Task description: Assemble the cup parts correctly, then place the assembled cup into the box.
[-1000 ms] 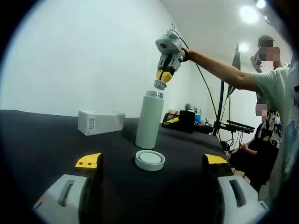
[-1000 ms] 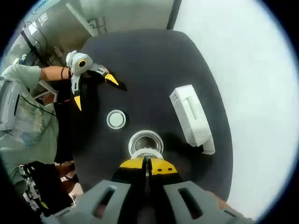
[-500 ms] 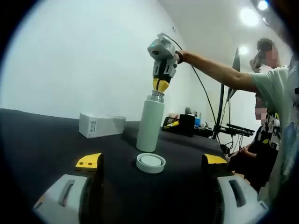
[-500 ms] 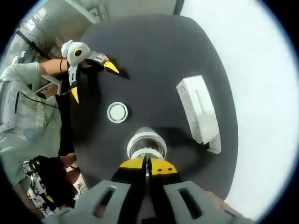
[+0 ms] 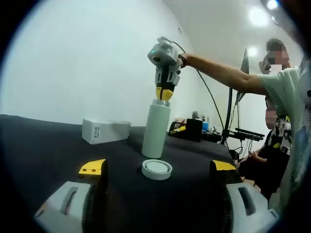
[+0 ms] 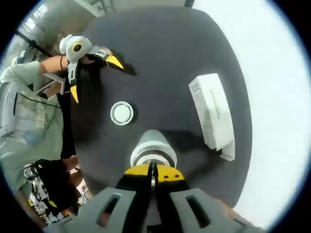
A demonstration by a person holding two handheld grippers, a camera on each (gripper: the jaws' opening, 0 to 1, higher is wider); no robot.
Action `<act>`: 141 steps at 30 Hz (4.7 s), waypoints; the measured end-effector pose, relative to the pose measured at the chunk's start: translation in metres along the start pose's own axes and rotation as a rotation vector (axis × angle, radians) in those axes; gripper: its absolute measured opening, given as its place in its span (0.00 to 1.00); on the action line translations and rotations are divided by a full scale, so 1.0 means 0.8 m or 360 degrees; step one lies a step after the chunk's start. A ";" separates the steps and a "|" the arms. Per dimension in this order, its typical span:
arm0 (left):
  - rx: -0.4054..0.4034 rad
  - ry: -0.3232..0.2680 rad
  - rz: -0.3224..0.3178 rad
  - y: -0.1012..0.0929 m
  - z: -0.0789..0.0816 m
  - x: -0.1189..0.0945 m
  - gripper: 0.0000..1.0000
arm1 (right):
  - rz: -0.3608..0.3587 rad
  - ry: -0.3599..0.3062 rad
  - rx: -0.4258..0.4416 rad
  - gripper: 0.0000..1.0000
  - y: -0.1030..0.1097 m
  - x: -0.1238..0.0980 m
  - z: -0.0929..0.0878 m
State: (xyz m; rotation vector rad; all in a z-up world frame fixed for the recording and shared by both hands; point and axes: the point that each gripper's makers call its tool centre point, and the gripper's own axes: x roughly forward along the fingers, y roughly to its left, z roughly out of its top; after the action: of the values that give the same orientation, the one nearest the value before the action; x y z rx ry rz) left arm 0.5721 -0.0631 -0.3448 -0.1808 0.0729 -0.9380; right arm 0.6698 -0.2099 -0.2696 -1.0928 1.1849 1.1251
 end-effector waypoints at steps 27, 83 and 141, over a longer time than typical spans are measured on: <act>0.0007 0.0000 0.0008 0.001 0.000 0.000 0.82 | -0.0004 -0.0009 0.0019 0.03 0.000 0.017 0.001; -0.0011 0.0030 0.0026 0.007 -0.004 0.002 0.80 | -0.0057 -0.0602 0.0067 0.21 0.027 -0.086 0.002; 0.0415 0.0526 -0.0096 -0.005 -0.075 0.106 0.43 | -0.0083 -0.1639 0.0394 0.33 0.173 0.026 -0.098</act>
State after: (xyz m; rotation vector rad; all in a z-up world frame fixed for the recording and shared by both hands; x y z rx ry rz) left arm 0.6101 -0.1412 -0.4013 0.2157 0.2494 -1.0214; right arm 0.5246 -0.2695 -0.3010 -0.2412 0.4415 1.2158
